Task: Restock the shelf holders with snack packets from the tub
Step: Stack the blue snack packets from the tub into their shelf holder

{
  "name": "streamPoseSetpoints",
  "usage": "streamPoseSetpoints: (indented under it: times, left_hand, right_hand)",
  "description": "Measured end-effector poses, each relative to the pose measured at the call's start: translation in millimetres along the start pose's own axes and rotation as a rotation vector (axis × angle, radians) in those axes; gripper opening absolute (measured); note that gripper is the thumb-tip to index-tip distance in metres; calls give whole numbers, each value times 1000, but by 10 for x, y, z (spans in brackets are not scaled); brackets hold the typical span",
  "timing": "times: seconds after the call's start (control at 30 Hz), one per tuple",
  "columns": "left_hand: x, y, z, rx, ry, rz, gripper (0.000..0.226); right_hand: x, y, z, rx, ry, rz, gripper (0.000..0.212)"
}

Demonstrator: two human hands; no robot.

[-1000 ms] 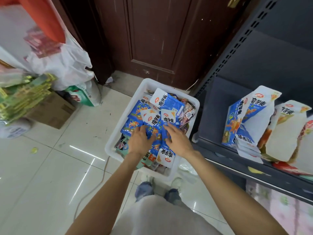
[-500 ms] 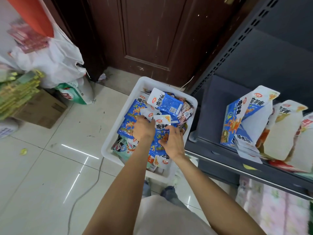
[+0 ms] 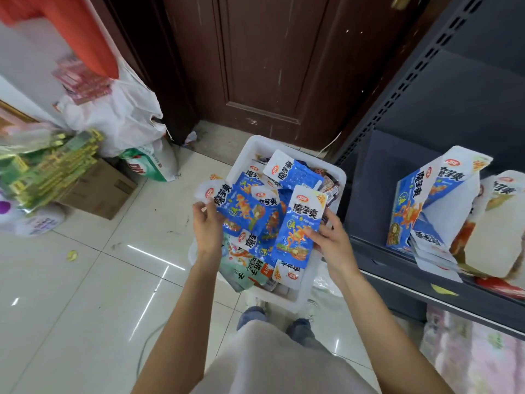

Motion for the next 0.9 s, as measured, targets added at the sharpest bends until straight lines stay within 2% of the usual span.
streamPoseSetpoints:
  times: [0.1, 0.2, 0.33, 0.4, 0.5, 0.57, 0.63, 0.73, 0.9]
  left_hand:
    - [-47, 184, -83, -50, -75, -43, 19]
    - [-187, 273, -214, -48, -157, -19, 19]
    - [-519, 176, -502, 191, -386, -113, 11]
    - [-695, 231, -652, 167, -471, -113, 12]
    - [-1040, 434, -895, 7, -566, -78, 15]
    - [-1322, 561, -1096, -65, -640, -96, 16]
    - [-1612, 654, -1329, -108, -725, -128, 20]
    - [-2017, 721, -1670, -158, -849, -143, 23]
    - [-2682, 864, -2029, -227, -990, -168, 23]
  right_hand:
    - [68, -152, -189, 25, -22, 80, 39]
    - [169, -274, -336, 31, 40, 136, 29]
    - [507, -503, -571, 148, 135, 195, 14]
    - [904, -689, -712, 295, 259, 176, 20]
    - [1665, -869, -957, 480, 523, 144, 36]
    - [2161, -851, -1072, 550, 694, 151, 42]
    - [2518, -788, -1086, 590, 781, 176, 42]
    - [2676, -750, -954, 600, 788, 83, 34]
    - [2456, -632, -663, 576, 641, -379, 13]
Point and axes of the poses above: each hand's wrist, its own z-axis towards the middle knuckle, its own x-axis out of the back of the hand, y = z × x, the point moved 7 cm from there along z, towards the middle knuckle, and after that the axes turned 14 degrees about -z, right-handed, at the moved point
